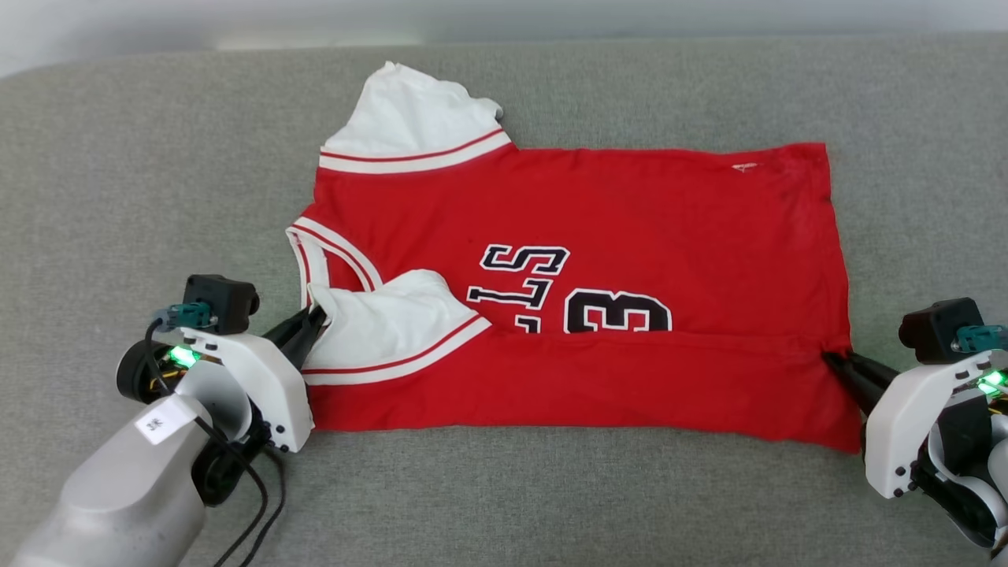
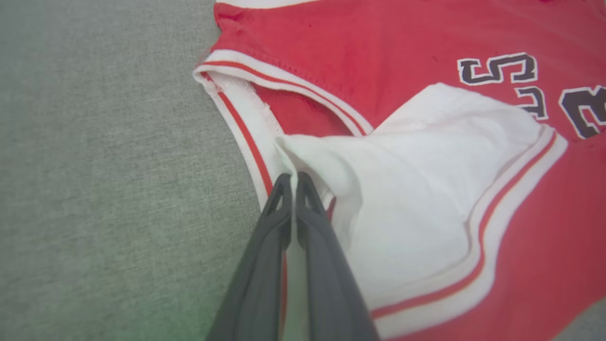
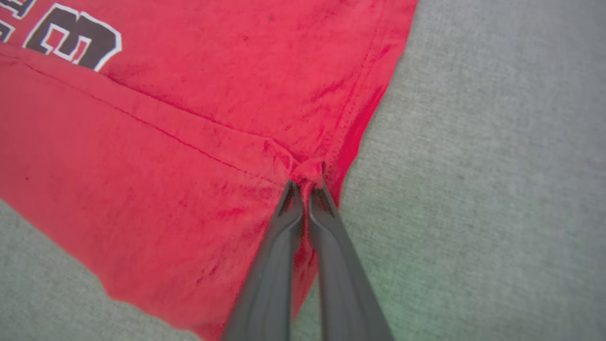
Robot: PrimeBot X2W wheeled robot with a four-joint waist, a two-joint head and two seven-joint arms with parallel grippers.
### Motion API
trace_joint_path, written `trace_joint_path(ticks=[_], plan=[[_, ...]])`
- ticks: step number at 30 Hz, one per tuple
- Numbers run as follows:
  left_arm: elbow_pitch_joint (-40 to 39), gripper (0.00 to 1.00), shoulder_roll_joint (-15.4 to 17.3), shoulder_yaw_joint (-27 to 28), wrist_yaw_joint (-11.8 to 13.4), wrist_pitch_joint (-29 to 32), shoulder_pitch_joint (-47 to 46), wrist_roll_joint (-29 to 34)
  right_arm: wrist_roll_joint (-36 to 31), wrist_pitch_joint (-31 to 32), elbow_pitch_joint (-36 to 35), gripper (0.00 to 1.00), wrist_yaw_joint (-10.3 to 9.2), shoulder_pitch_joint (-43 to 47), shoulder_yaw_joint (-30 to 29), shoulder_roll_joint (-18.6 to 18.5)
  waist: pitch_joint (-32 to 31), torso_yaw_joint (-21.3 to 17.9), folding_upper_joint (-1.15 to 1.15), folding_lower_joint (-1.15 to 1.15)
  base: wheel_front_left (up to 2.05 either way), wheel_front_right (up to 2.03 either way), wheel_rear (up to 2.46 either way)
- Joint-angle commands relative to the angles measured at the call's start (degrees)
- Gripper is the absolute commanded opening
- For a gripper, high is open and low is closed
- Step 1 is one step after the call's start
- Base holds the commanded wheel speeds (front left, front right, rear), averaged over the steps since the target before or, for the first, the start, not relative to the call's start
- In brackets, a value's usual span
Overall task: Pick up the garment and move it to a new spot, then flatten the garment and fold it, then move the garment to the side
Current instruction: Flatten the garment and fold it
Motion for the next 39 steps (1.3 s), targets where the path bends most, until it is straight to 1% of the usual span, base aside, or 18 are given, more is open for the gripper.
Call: trace_joint_path(ticks=[1,3,7,12,14,18,22,24,27,32,35,39], plan=[[0.38,1.00,0.19,-0.17,-0.24,-0.27,-0.97,0.22,0.58,-0.59,0.14,1.00,-0.04,-0.39,0.20,-0.24,-1.25,0.32,0.00,-0.01,0.00,0.00,0.00],[0.24,1.00,0.71,-0.13,-0.48,-0.11,-1.73,0.28,0.78,-1.19,-0.11,1.00,-0.03,-0.20,0.30,-0.35,-2.47,0.66,0.00,-0.01,0.00,0.00,0.00],[-1.57,1.00,2.77,-0.18,-0.62,1.54,-3.70,1.08,1.16,-2.02,-0.97,1.00,-0.03,0.53,0.17,-0.71,-4.78,1.41,0.00,-0.01,0.00,0.00,0.00],[-6.04,1.00,5.85,0.10,-0.02,8.22,-6.50,-0.28,1.26,-2.34,-2.31,1.00,-0.03,1.47,-0.23,-1.17,-6.78,2.22,0.00,-0.01,0.00,0.00,0.00],[-7.77,1.00,7.31,-0.39,0.10,12.85,-7.33,-1.11,1.18,-2.15,-2.64,1.00,-0.04,1.72,-0.46,-1.09,-7.23,2.32,0.00,-0.01,0.00,0.00,0.00],[-11.62,1.00,9.74,-2.07,0.06,23.95,-9.48,-3.16,0.72,-1.54,-3.41,1.00,-0.04,1.81,-0.81,-0.67,-7.93,2.38,0.00,-0.01,0.00,0.00,0.00],[-14.63,1.00,11.26,-3.42,-0.14,34.62,-10.14,-7.14,0.29,-0.97,-4.19,1.00,-0.03,2.38,-0.93,-0.17,-8.32,2.16,0.00,-0.01,0.00,0.00,0.00],[-15.36,1.00,11.96,-4.45,-0.07,38.99,-10.41,-8.23,0.22,-0.59,-4.60,1.00,-0.04,2.47,-0.82,0.09,-8.38,1.82,0.00,-0.01,0.00,0.00,0.00],[-15.76,1.00,12.07,-5.34,0.23,43.65,-9.64,-10.40,0.15,0.04,-5.23,1.00,-0.04,2.39,-0.66,0.43,-8.19,1.21,0.00,-0.01,0.00,0.00,0.00],[-14.16,1.00,11.38,-6.79,0.80,48.44,-7.87,-12.86,0.10,1.10,-6.05,1.00,-0.03,1.07,-0.39,0.70,-7.05,-0.16,0.00,-0.01,0.00,0.00,0.00],[-12.44,1.00,10.69,-7.99,0.91,49.91,-7.08,-13.04,0.11,1.47,-6.18,1.00,-0.03,0.01,-0.11,0.95,-6.10,-1.03,0.00,-0.01,0.00,0.00,0.00],[-9.18,1.00,9.36,-9.02,0.79,50.27,-5.98,-13.17,0.20,1.55,-5.84,1.00,-0.03,-0.90,0.51,1.29,-5.08,-1.98,0.00,-0.01,0.00,0.00,0.00]])
